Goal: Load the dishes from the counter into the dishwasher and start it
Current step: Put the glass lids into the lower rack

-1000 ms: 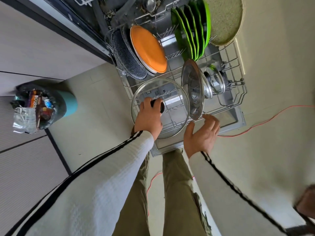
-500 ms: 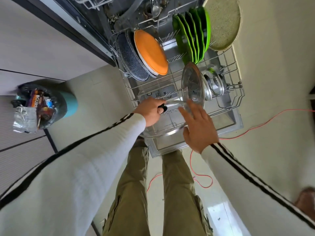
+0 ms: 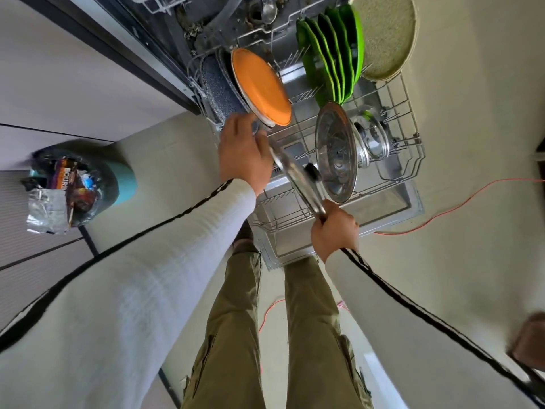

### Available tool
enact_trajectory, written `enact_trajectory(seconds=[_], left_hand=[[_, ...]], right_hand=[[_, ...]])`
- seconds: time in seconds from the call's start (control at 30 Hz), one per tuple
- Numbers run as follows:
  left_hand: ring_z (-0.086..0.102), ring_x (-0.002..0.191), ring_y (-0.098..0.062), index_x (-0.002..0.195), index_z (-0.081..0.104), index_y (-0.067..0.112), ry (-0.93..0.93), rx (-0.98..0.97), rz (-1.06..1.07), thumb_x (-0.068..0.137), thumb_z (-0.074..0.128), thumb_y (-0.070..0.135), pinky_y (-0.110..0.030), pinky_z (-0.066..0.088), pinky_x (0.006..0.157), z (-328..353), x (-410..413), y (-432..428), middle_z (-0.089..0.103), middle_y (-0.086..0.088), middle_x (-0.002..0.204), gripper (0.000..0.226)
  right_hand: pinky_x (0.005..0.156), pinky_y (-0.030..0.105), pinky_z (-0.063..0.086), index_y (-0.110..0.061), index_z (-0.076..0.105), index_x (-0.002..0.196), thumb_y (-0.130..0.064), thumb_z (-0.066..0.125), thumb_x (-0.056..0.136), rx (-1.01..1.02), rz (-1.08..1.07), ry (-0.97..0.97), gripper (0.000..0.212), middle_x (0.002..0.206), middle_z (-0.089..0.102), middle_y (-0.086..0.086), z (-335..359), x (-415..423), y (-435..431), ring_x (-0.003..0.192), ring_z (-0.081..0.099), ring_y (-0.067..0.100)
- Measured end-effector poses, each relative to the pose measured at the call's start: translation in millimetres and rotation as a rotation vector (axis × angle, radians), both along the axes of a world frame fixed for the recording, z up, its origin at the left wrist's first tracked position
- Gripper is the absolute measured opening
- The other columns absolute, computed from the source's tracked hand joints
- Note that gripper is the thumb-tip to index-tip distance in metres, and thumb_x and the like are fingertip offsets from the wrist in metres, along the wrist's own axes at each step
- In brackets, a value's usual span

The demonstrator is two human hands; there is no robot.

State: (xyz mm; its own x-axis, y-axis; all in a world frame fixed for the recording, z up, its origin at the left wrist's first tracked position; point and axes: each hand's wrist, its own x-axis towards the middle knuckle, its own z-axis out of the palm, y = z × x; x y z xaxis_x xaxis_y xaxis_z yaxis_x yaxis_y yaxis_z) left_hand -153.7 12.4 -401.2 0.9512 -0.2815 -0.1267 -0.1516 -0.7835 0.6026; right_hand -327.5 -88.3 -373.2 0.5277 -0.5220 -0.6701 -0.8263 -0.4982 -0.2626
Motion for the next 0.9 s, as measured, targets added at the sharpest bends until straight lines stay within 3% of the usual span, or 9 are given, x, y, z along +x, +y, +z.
enact_trajectory(seconds=[0.1, 0.2, 0.33, 0.4, 0.5, 0.73, 0.9], left_hand=[[0.043, 0.128, -0.034, 0.137, 0.046, 0.01, 0.104, 0.316, -0.142, 0.096, 0.045, 0.027, -0.049, 0.041, 0.103, -19, -17, 32, 0.045, -0.015, 0.14, 0.045], [0.027, 0.143, -0.03, 0.152, 0.024, 0.015, 0.238, 0.553, -0.333, 0.095, 0.051, 0.028, -0.046, 0.031, 0.114, -41, -39, 61, 0.026, -0.01, 0.157, 0.064], [0.018, 0.149, -0.03, 0.156, 0.012, 0.017, 0.295, 0.603, -0.419, 0.092, 0.059, 0.03, -0.044, 0.024, 0.12, -67, -59, 74, 0.015, -0.011, 0.163, 0.08], [0.014, 0.151, -0.031, 0.157, 0.008, 0.017, 0.316, 0.622, -0.447, 0.092, 0.061, 0.031, -0.044, 0.022, 0.122, -80, -64, 74, 0.009, -0.011, 0.165, 0.085], [0.007, 0.152, -0.031, 0.157, 0.005, 0.019, 0.351, 0.637, -0.462, 0.093, 0.059, 0.031, -0.044, 0.018, 0.123, -92, -66, 70, 0.003, -0.011, 0.166, 0.085], [-0.005, 0.153, -0.03, 0.158, 0.001, 0.021, 0.474, 0.68, -0.567, 0.096, 0.056, 0.03, -0.046, 0.008, 0.124, -107, -58, 69, -0.01, -0.009, 0.166, 0.083], [-0.007, 0.153, -0.031, 0.158, -0.002, 0.02, 0.514, 0.738, -0.601, 0.095, 0.058, 0.039, -0.047, 0.009, 0.124, -114, -56, 76, -0.015, -0.009, 0.165, 0.09]], right_hand=[[0.075, 0.035, 0.049, -0.02, 0.058, 0.106, -0.019, 0.052, 0.097, -0.003, -0.253, -0.001, 0.011, 0.092, 0.064, 0.003, -5, 2, 7, 0.087, 0.062, 0.027], [0.079, 0.04, 0.056, -0.026, 0.052, 0.095, -0.018, 0.052, 0.096, -0.026, -0.323, -0.019, 0.008, 0.089, 0.062, 0.001, -13, 8, 8, 0.088, 0.065, 0.028], [0.081, 0.046, 0.059, -0.027, 0.05, 0.093, -0.018, 0.054, 0.097, -0.035, -0.368, -0.016, 0.01, 0.085, 0.06, 0.0, -28, 15, 10, 0.088, 0.067, 0.029], [0.081, 0.045, 0.058, -0.021, 0.057, 0.1, -0.018, 0.054, 0.096, -0.068, -0.389, -0.029, 0.007, 0.09, 0.065, 0.005, -38, 16, 11, 0.089, 0.067, 0.031], [0.08, 0.04, 0.053, -0.015, 0.06, 0.111, -0.015, 0.053, 0.095, -0.07, -0.421, -0.04, 0.017, 0.091, 0.061, 0.002, -49, 17, 17, 0.091, 0.064, 0.029], [0.078, 0.033, 0.041, -0.015, 0.057, 0.122, -0.012, 0.053, 0.095, -0.061, -0.447, -0.041, 0.027, 0.113, 0.063, 0.008, -57, 11, 25, 0.1, 0.062, 0.031], [0.083, 0.033, 0.046, -0.017, 0.057, 0.127, -0.007, 0.057, 0.092, -0.114, -0.49, -0.165, 0.037, 0.123, 0.06, 0.003, -46, 3, 26, 0.102, 0.062, 0.028]])
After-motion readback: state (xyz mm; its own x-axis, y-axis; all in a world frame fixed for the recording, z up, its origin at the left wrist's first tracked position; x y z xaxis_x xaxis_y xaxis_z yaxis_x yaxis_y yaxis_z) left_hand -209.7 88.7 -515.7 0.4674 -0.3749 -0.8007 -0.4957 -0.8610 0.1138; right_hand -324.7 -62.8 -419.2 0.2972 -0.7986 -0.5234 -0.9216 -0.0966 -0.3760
